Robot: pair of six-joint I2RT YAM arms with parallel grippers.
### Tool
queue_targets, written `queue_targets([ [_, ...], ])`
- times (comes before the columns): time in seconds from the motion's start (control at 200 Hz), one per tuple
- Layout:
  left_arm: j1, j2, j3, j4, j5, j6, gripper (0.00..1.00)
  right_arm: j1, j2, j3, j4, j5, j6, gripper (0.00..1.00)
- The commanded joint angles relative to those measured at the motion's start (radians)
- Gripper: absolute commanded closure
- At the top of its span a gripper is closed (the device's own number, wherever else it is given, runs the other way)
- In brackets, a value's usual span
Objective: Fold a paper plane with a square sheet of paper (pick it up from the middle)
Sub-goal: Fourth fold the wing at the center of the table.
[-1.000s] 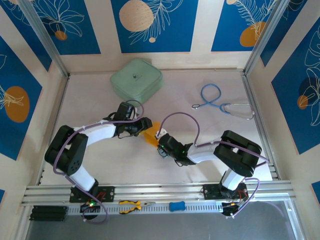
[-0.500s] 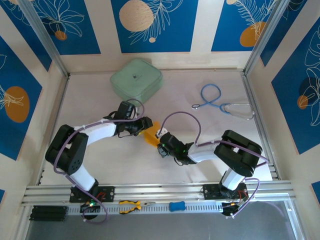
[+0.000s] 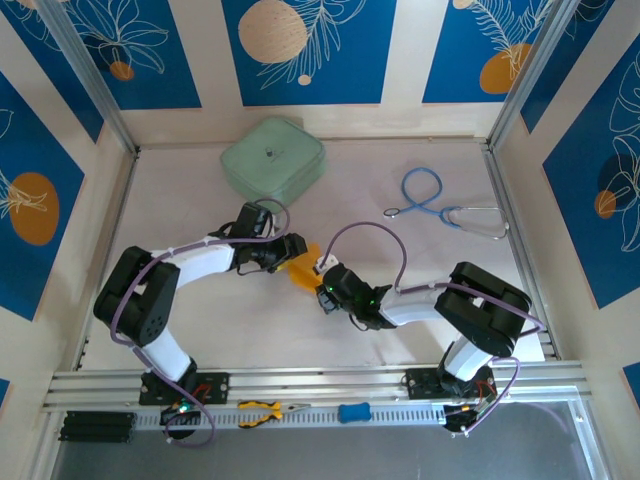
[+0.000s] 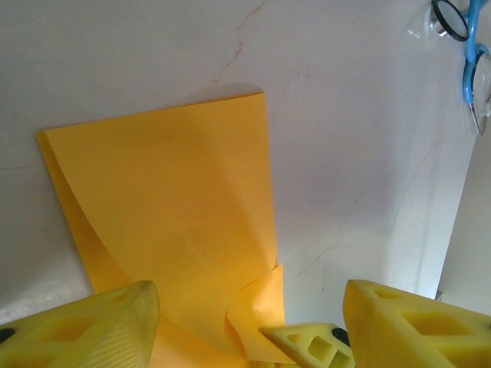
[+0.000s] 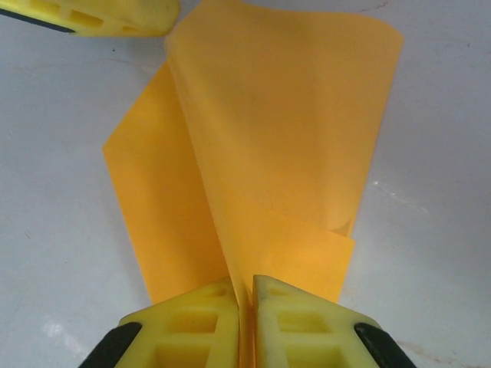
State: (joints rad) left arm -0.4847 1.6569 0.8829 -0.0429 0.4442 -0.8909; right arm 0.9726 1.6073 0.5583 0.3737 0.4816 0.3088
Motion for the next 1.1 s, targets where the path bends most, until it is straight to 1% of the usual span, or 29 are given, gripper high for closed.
queue_targets([
  [0.0, 0.006, -0.053, 0.002, -0.006, -0.030, -0.008, 0.23, -0.006, -0.012, -0.008, 0.013, -0.001, 0.017, 0.87],
  [0.03, 0.006, -0.062, 0.003, -0.012, -0.039, -0.005, 0.21, -0.007, -0.012, -0.009, 0.013, 0.000, 0.016, 0.87],
  [0.065, 0.007, -0.068, 0.007, -0.021, -0.043, 0.004, 0.20, -0.006, -0.012, -0.009, 0.012, 0.002, 0.019, 0.87],
  [0.21, 0.007, -0.061, 0.012, -0.039, -0.039, 0.006, 0.20, -0.006, -0.007, -0.010, 0.019, 0.004, 0.024, 0.87],
  [0.515, 0.007, -0.007, 0.016, -0.023, -0.001, -0.018, 0.26, -0.007, -0.016, -0.021, 0.041, 0.005, 0.036, 0.88],
  [0.68, 0.006, 0.032, 0.040, -0.017, 0.024, -0.022, 0.31, -0.008, -0.023, -0.028, 0.054, -0.002, 0.033, 0.88],
  [0.785, 0.007, 0.050, 0.053, -0.017, 0.032, -0.016, 0.40, -0.008, -0.027, -0.025, 0.040, -0.017, 0.023, 0.87],
  [0.835, 0.007, 0.058, 0.061, -0.020, 0.034, -0.011, 0.48, -0.008, -0.029, -0.013, 0.006, -0.023, 0.023, 0.86],
  [0.945, 0.007, 0.063, 0.071, -0.028, 0.030, -0.004, 0.70, -0.008, -0.036, 0.016, -0.074, -0.034, 0.027, 0.83],
  [1.03, 0.006, 0.057, 0.075, -0.034, 0.022, 0.000, 0.81, -0.005, -0.038, 0.038, -0.128, -0.041, 0.030, 0.81],
  [1.095, 0.007, 0.053, 0.076, -0.038, 0.018, 0.002, 0.86, -0.001, -0.038, 0.055, -0.180, -0.034, 0.030, 0.80],
])
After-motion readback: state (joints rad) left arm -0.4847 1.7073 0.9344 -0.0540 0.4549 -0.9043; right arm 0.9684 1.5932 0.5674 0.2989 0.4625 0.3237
